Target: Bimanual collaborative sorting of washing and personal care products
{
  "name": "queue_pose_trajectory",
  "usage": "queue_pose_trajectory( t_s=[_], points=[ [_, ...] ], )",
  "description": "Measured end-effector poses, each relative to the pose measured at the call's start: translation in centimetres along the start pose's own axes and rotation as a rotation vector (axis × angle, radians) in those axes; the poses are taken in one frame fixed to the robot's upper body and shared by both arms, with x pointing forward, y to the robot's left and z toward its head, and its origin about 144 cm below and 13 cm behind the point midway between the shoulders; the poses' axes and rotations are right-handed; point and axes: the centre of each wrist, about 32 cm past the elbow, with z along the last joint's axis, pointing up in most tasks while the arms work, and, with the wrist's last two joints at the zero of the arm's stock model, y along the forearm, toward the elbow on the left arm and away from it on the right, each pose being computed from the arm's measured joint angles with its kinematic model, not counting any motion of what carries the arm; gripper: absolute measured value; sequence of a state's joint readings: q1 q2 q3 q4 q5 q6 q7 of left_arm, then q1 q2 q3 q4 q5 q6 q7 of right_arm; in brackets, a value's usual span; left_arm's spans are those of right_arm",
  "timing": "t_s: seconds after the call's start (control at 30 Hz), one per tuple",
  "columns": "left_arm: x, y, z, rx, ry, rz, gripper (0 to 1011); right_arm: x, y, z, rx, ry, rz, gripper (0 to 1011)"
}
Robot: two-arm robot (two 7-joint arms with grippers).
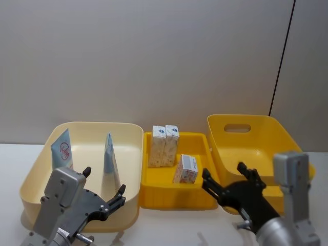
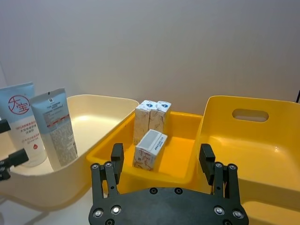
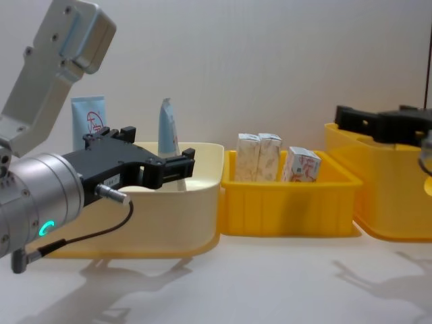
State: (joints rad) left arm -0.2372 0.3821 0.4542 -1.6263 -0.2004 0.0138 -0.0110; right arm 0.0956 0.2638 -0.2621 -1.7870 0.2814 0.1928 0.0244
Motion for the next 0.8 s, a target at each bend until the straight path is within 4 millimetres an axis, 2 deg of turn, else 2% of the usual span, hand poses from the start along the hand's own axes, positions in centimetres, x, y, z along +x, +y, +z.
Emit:
queue_pose_trajectory(
  t_s=[0.47, 0.8],
  points=[
    [0.0, 0.0, 0.0, 0.000, 0.000, 0.000, 1003, -2.3, 3.4, 2.8, -0.136, 0.044, -0.058, 1001],
    [0.0, 0.0, 0.0, 0.000, 0.000, 0.000, 1003, -3.5, 5.8, 3.9, -0.269, 0.065, -0.070, 1001]
  ],
)
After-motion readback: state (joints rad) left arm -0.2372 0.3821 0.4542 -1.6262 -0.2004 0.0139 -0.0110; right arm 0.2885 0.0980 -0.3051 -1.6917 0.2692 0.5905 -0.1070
